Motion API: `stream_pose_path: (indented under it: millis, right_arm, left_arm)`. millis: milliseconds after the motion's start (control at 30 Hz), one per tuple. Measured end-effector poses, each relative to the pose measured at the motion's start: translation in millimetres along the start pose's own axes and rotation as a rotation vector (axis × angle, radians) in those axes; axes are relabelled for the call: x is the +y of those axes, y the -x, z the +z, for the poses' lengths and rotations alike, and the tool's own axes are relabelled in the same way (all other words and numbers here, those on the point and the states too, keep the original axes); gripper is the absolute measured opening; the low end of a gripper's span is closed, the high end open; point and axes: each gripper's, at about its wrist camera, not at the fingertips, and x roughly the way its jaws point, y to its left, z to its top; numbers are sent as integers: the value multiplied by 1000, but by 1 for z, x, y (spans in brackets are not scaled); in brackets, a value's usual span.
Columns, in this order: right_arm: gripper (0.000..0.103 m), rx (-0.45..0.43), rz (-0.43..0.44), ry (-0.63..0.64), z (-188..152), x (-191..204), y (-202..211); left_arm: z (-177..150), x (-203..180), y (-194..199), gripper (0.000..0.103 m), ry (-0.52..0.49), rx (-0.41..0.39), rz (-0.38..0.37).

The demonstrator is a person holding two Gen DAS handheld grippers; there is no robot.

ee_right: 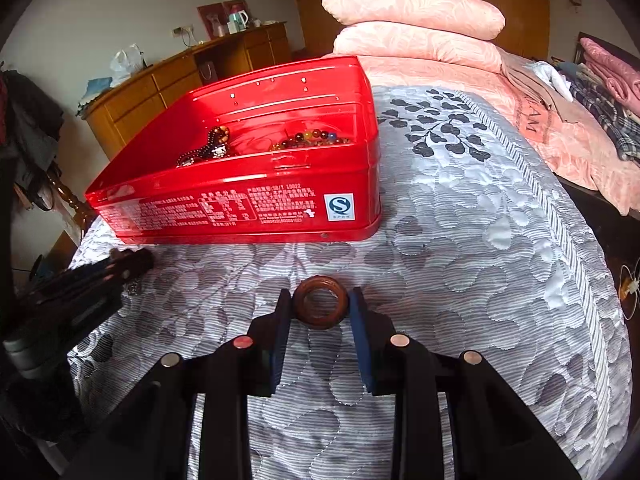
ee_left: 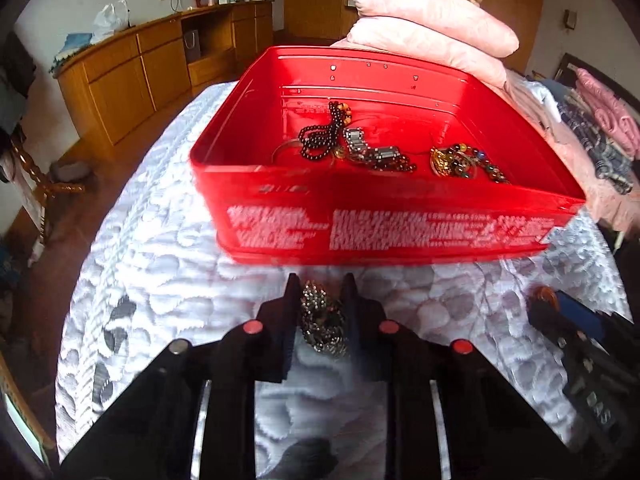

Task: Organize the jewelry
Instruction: 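Grasp the silver chain with the left tool while the right tool grasps the brown wooden ring, then carry the chain and wooden ring over the red tin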

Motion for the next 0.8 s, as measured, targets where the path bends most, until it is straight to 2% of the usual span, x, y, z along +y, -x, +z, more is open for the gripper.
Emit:
stream_pose_path:
  millis: [100,267,367,500,567,633,700,800]
  right_arm:
    - [30,1,-7,6,0,1,0]
    - [40,7,-11,34,-1,5,-1]
    - [41,11,-23,51,-2,9,-2]
    - [41,18,-32,61,-4,11,-1]
    - [41,21,-36,70,-5,12,0]
    - [40,21,-33,70,-7,13,1]
    - [31,18,-43,68,-7,12,2]
    - [29,14,-31,61,-8,9,4]
  left_arm:
    - [-8,8,8,20,12,-8,-11]
    - [-22,23,21,20,44,-19,-31]
    - [-26,24,21,21,43,-10,-34]
    - [-26,18,20,26,19,-6,-20]
    - [-23,13,19,33,6,-4,-30]
    - [-23,11,19,33,-5,-4,-24]
    - [-24,11,18,31,-5,-4,-24]
    - [-24,16,19,24,18,-5,-40]
